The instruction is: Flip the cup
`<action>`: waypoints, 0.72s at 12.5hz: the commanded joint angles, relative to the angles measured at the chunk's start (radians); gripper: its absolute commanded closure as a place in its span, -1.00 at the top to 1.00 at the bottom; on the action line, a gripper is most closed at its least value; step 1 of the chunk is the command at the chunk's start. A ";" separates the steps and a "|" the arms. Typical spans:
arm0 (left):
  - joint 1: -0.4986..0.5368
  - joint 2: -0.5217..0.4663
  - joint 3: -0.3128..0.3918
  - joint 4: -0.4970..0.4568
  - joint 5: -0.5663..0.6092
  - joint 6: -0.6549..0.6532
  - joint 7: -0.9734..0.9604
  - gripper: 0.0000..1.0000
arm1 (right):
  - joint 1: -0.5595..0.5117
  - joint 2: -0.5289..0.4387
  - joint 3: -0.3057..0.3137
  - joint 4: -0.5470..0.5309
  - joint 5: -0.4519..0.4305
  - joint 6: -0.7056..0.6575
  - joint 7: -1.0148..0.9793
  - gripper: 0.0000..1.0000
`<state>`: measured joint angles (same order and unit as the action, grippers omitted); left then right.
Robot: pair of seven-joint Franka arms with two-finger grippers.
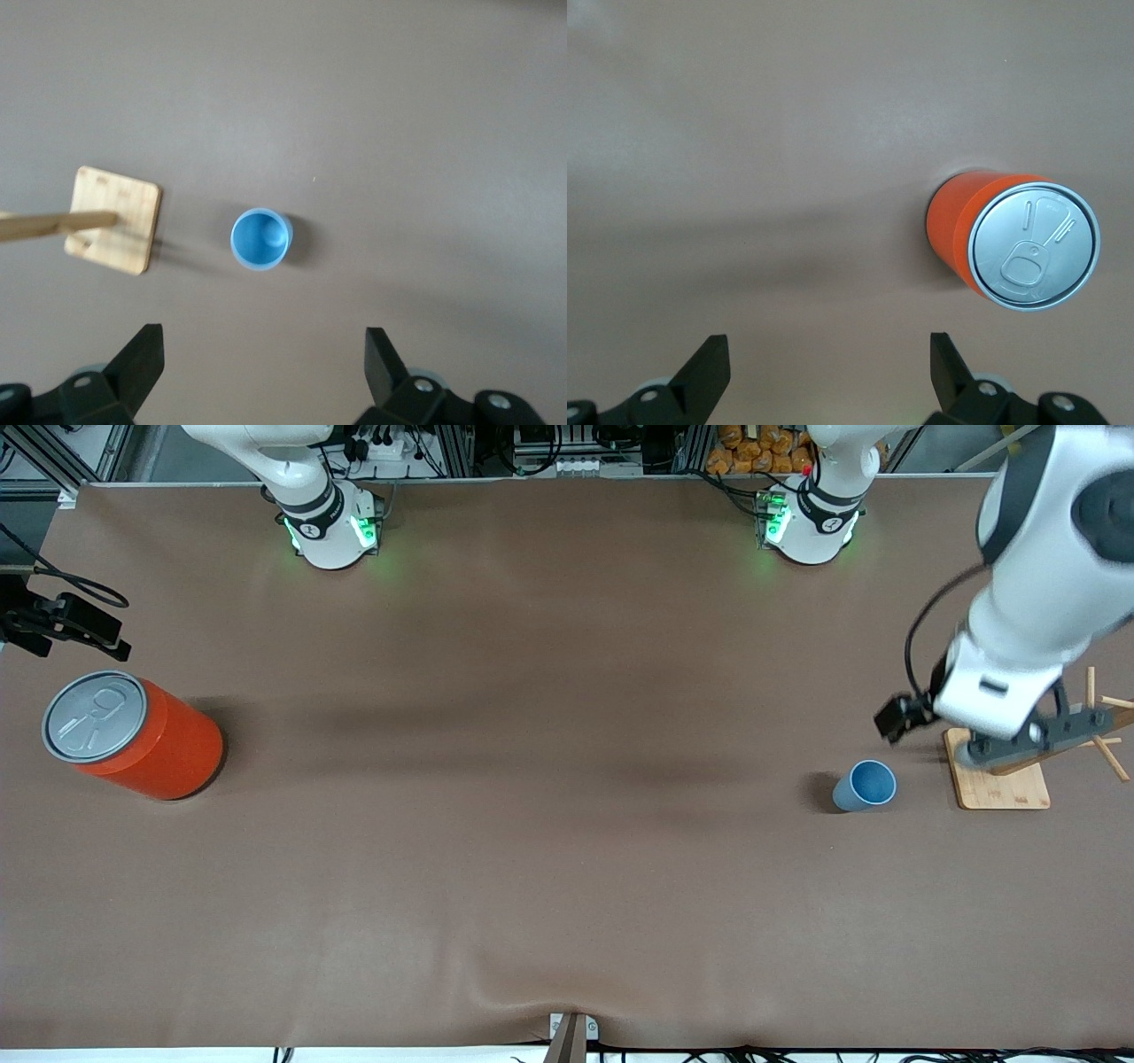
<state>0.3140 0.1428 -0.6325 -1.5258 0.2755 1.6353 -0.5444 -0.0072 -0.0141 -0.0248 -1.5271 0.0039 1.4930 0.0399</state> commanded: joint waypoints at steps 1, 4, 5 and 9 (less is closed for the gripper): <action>0.013 -0.063 -0.001 -0.020 -0.056 -0.035 0.046 1.00 | 0.003 0.006 -0.001 0.015 0.002 -0.014 -0.012 1.00; 0.046 -0.078 0.005 -0.014 -0.119 -0.035 0.166 1.00 | 0.000 0.008 -0.001 0.016 0.002 -0.014 -0.012 1.00; 0.083 -0.075 0.005 0.031 -0.142 -0.035 0.238 1.00 | 0.000 0.008 -0.001 0.016 0.002 -0.014 -0.012 1.00; 0.195 -0.075 0.005 0.059 -0.188 -0.040 0.377 1.00 | -0.005 0.008 -0.001 0.015 0.002 -0.016 -0.014 1.00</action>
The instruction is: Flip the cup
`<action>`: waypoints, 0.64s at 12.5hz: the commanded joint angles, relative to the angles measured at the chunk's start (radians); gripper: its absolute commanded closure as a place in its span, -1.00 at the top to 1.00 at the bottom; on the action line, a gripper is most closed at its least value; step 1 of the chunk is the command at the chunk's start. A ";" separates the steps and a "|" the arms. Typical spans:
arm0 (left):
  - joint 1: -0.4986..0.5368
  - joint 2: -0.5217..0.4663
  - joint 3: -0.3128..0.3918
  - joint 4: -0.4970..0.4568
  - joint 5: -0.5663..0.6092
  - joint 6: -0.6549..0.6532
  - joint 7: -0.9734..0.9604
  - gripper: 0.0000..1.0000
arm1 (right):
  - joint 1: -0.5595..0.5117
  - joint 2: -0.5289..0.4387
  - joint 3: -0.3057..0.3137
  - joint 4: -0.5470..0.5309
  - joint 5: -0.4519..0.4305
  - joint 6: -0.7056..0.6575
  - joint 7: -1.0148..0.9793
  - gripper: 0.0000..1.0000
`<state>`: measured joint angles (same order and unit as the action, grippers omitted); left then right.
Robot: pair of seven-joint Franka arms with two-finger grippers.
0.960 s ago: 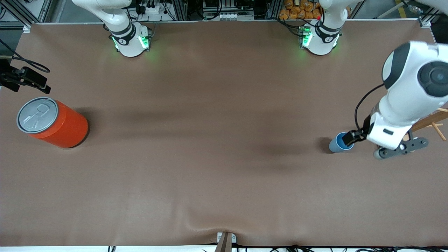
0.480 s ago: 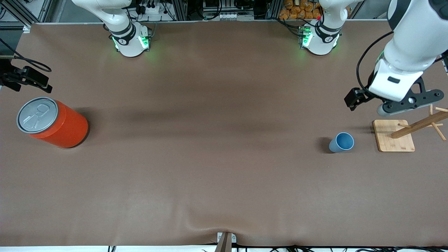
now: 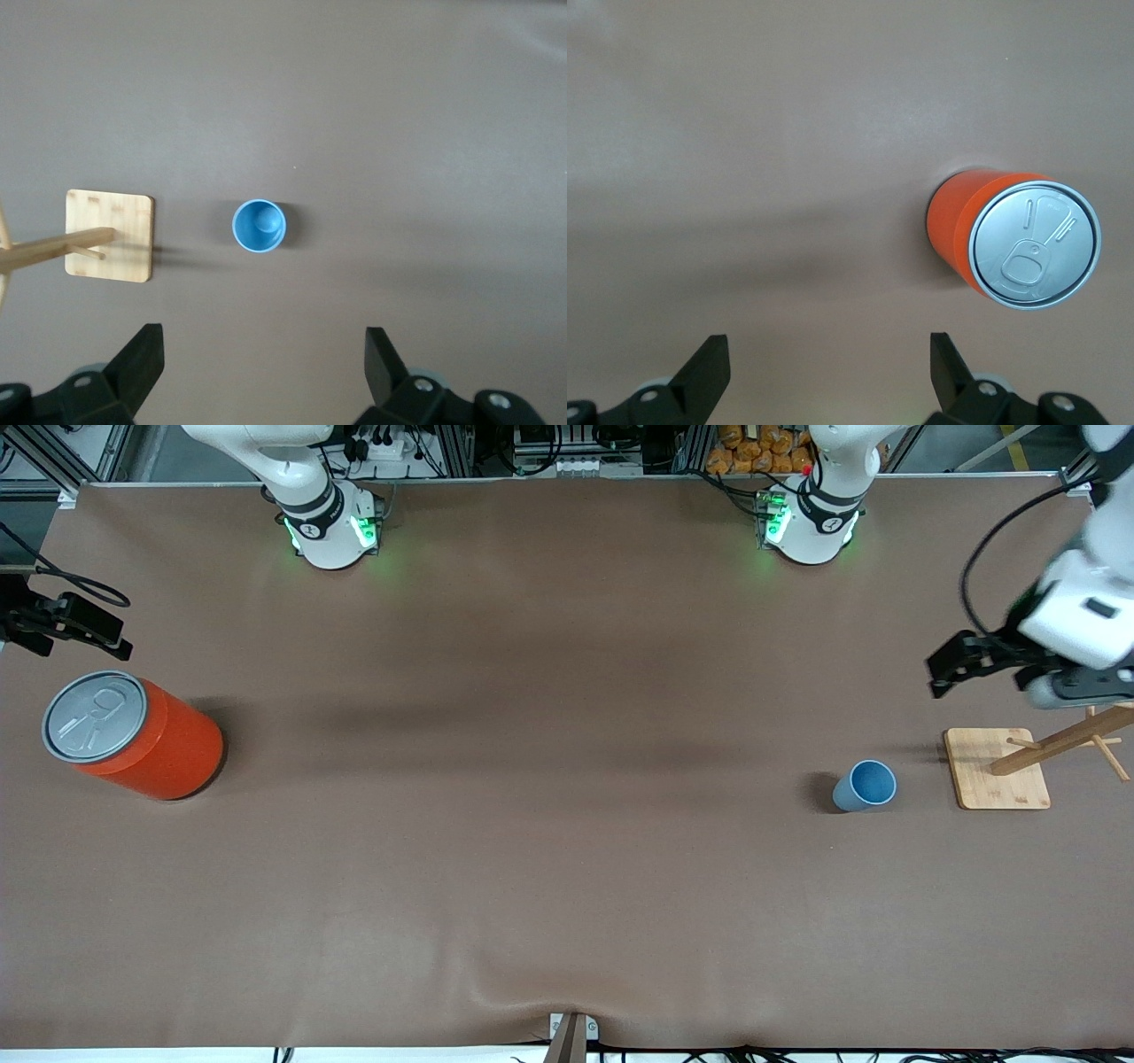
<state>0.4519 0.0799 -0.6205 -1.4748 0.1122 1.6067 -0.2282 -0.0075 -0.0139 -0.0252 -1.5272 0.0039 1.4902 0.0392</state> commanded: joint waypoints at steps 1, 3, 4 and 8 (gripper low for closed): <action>0.092 -0.005 -0.007 0.037 -0.026 -0.013 0.113 1.00 | -0.005 0.008 -0.002 0.015 0.002 -0.013 -0.012 1.00; 0.103 -0.023 0.004 0.048 -0.042 -0.022 0.155 1.00 | -0.003 0.008 -0.002 0.015 0.002 -0.013 -0.010 1.00; 0.078 -0.025 0.051 0.048 -0.042 -0.042 0.165 1.00 | -0.008 0.008 -0.002 0.015 0.004 -0.013 -0.012 1.00; -0.258 -0.058 0.408 0.042 -0.052 -0.089 0.190 1.00 | -0.009 0.009 -0.004 0.015 0.016 -0.013 -0.012 1.00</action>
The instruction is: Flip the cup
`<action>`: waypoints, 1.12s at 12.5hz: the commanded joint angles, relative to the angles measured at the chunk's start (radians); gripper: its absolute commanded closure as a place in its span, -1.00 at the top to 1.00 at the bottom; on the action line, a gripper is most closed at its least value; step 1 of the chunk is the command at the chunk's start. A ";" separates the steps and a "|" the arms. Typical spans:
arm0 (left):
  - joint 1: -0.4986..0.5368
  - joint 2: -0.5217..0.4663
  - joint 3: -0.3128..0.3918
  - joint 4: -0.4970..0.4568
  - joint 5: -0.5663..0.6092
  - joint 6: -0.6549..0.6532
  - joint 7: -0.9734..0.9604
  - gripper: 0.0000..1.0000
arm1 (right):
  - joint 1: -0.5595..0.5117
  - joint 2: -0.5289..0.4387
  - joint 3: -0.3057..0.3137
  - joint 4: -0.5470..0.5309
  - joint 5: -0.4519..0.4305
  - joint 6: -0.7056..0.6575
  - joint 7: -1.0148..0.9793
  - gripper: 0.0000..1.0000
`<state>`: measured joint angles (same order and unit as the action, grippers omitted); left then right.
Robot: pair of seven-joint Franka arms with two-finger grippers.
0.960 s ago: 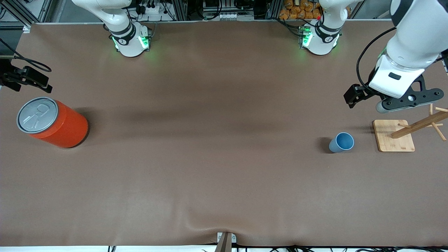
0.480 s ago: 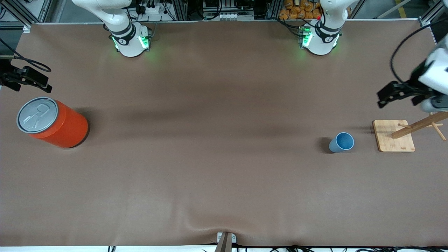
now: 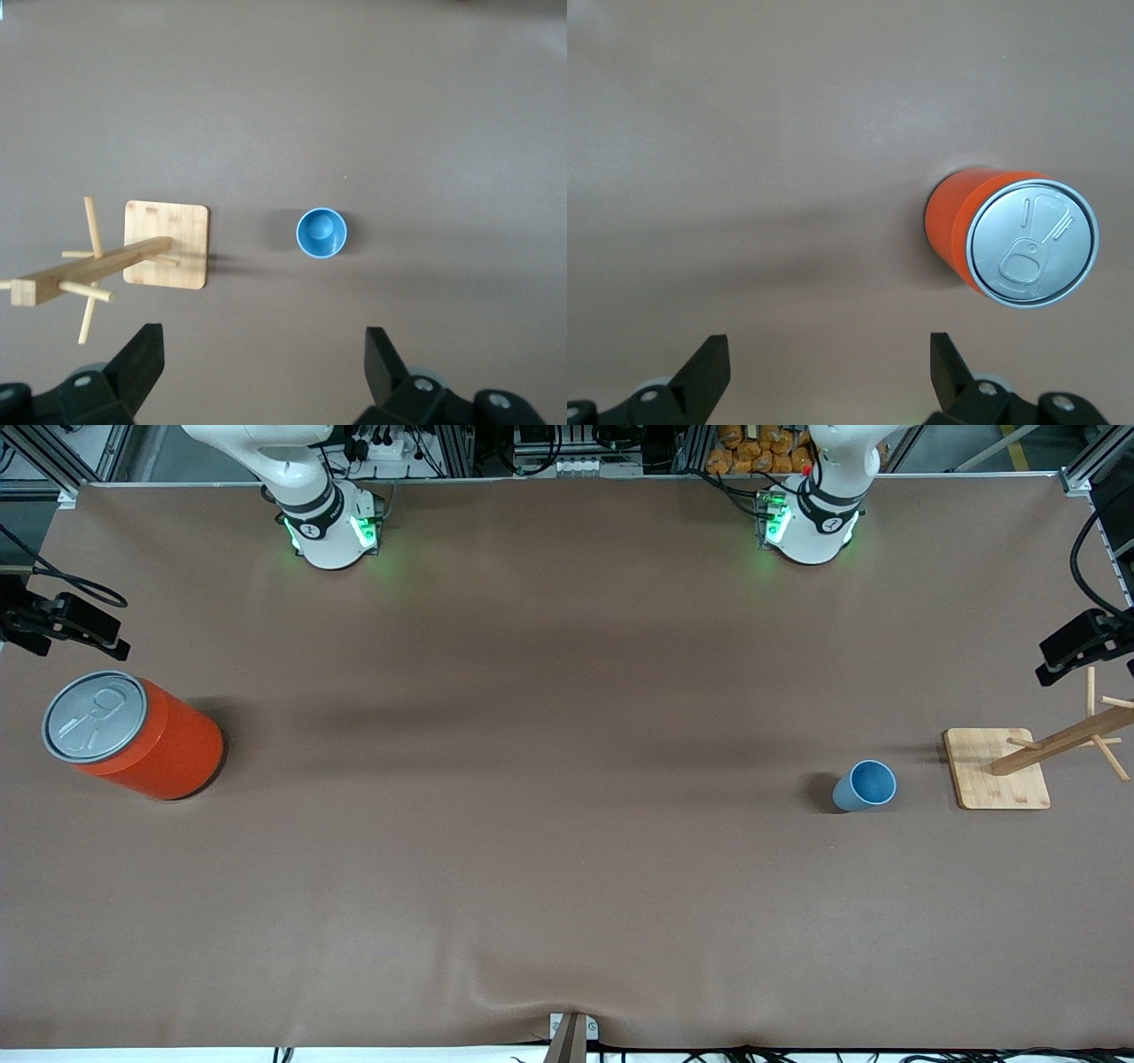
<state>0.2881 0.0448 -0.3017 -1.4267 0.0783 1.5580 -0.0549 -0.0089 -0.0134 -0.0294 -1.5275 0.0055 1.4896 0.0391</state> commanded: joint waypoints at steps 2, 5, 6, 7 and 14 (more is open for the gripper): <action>-0.208 -0.025 0.206 -0.008 -0.015 -0.052 0.018 1.00 | -0.009 0.009 -0.003 0.015 0.016 -0.018 -0.012 1.00; -0.276 -0.039 0.292 -0.009 -0.031 -0.052 0.072 1.00 | -0.013 0.010 -0.003 0.015 0.016 -0.019 -0.012 1.00; -0.283 -0.039 0.308 -0.011 -0.076 -0.052 0.064 1.00 | -0.013 0.009 -0.003 0.015 0.016 -0.019 -0.012 1.00; -0.320 -0.048 0.356 -0.029 -0.103 -0.053 0.054 1.00 | -0.014 0.010 -0.003 0.015 0.016 -0.019 -0.012 1.00; -0.383 -0.196 0.378 -0.210 -0.117 -0.075 -0.017 1.00 | -0.019 0.010 -0.003 0.015 0.018 -0.019 -0.010 1.00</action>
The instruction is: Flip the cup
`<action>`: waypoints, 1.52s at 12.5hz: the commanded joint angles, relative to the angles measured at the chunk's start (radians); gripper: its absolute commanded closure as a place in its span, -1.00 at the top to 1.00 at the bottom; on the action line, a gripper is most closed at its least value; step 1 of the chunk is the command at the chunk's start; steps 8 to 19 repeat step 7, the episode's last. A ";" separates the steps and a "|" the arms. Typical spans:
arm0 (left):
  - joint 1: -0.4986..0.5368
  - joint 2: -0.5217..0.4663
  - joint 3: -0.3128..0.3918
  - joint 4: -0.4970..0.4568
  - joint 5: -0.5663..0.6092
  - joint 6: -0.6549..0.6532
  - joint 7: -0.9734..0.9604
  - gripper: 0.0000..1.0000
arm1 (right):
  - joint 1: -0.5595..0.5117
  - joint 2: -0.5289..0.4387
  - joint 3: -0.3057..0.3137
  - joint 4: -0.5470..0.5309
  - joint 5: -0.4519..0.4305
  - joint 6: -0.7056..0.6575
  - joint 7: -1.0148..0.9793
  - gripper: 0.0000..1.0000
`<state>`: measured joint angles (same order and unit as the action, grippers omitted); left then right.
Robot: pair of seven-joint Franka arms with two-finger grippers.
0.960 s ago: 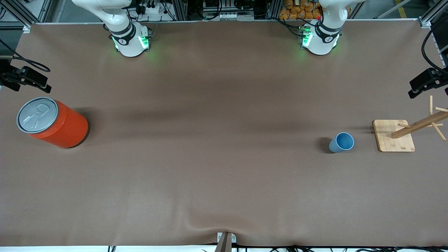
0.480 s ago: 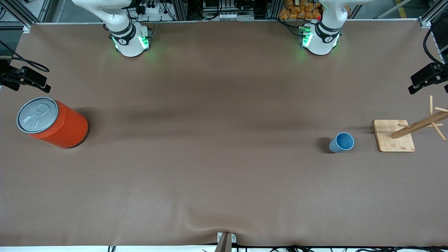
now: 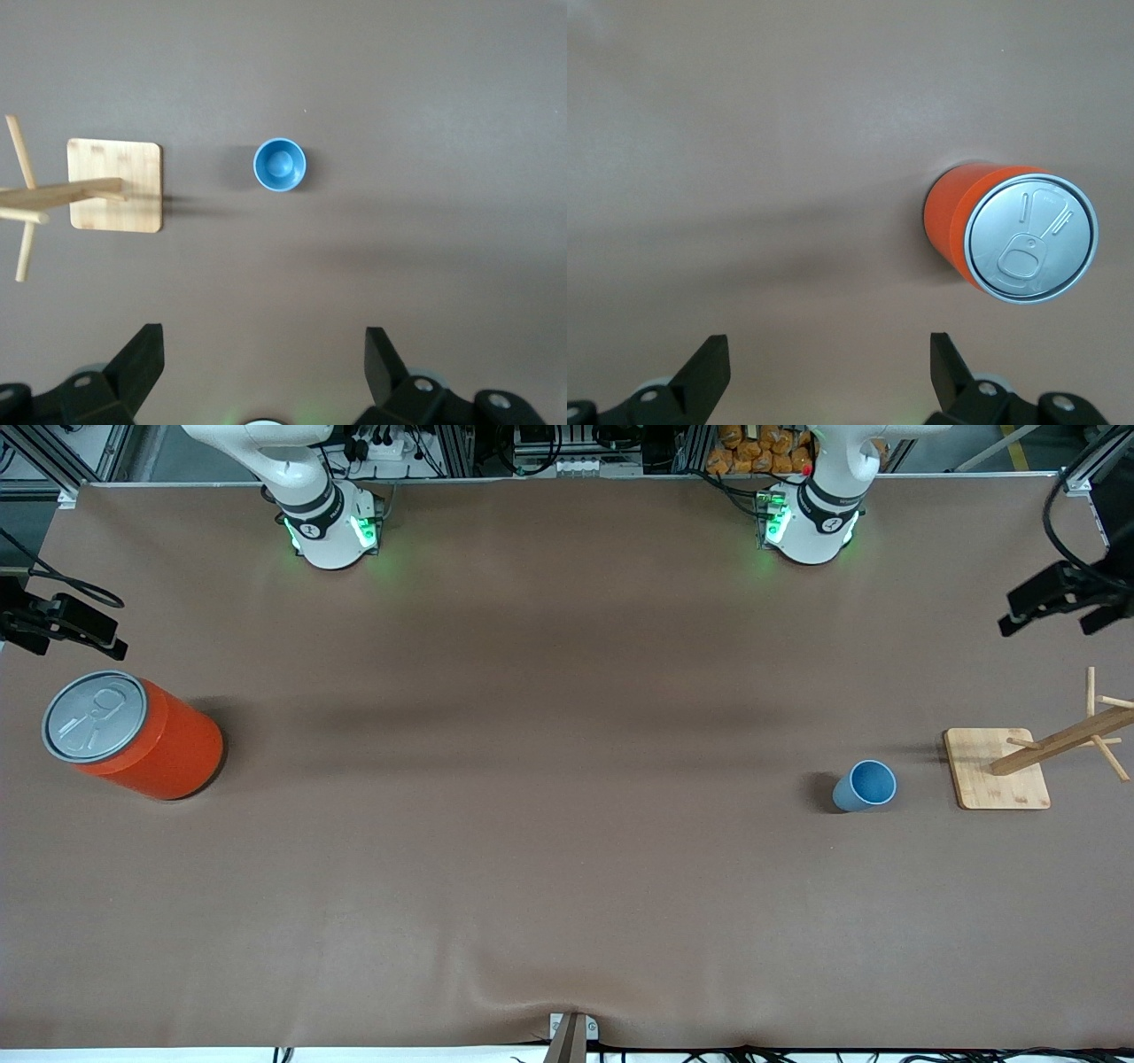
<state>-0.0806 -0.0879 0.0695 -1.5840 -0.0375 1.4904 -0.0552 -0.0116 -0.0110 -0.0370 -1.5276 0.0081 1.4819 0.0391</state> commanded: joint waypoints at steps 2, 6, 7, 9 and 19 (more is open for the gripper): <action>-0.015 -0.117 -0.039 -0.096 0.020 -0.019 -0.034 1.00 | -0.014 0.008 0.006 0.015 0.015 -0.011 -0.010 1.00; -0.004 -0.053 -0.034 0.031 0.030 -0.025 -0.020 1.00 | -0.014 0.008 0.005 0.015 0.015 -0.011 -0.010 1.00; -0.020 -0.050 -0.040 0.044 0.040 -0.051 -0.035 1.00 | -0.016 0.008 0.005 0.015 0.015 -0.011 -0.010 1.00; -0.020 -0.050 -0.040 0.044 0.040 -0.051 -0.035 1.00 | -0.016 0.008 0.005 0.015 0.015 -0.011 -0.010 1.00; -0.020 -0.050 -0.040 0.044 0.040 -0.051 -0.035 1.00 | -0.016 0.008 0.005 0.015 0.015 -0.011 -0.010 1.00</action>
